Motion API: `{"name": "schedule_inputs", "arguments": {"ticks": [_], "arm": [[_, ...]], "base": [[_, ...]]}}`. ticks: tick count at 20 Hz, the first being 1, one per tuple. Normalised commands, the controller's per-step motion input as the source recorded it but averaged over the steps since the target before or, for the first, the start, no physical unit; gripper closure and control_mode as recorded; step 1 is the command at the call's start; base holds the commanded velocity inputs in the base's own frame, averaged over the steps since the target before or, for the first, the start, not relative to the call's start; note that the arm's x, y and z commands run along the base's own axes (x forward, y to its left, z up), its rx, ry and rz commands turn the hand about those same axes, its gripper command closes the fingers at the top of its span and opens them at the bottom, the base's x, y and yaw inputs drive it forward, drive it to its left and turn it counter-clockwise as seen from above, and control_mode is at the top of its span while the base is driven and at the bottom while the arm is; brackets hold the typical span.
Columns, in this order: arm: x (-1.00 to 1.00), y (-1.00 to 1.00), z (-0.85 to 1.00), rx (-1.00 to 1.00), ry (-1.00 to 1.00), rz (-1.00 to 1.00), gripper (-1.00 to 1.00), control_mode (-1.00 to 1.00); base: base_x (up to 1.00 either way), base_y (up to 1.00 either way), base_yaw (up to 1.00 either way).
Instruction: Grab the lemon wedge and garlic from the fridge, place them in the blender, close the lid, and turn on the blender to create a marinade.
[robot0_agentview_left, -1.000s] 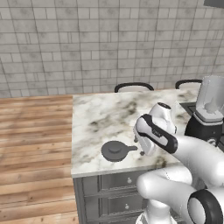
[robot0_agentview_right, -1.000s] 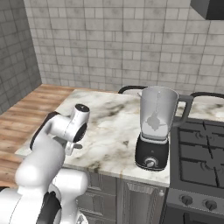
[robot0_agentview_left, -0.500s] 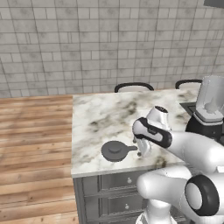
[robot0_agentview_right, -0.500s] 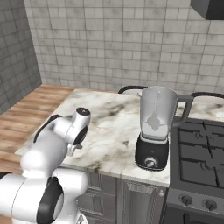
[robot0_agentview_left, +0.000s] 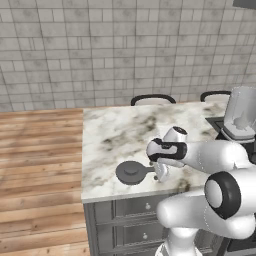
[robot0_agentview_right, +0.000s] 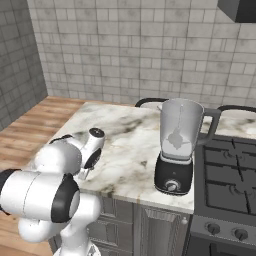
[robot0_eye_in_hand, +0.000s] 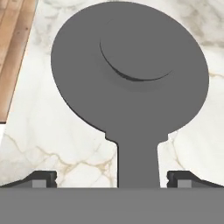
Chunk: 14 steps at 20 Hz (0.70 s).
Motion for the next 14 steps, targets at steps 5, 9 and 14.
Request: {"name": "schedule_inputs", "arguments": {"ticks": [5,9,14], "arm": [[0.33,0.00,-0.27,0.00,0.00,0.01,-1.00,-1.00],[0.22,0.00,-0.21,0.00,0.00,0.00,-1.00,-1.00],[0.19,0.06,-0.25,0.00,0.00,0.00,-1.00,-1.00]], "base": [[0.00,0.00,0.00],[0.00,0.00,0.00],[0.00,0.00,0.00]]}}
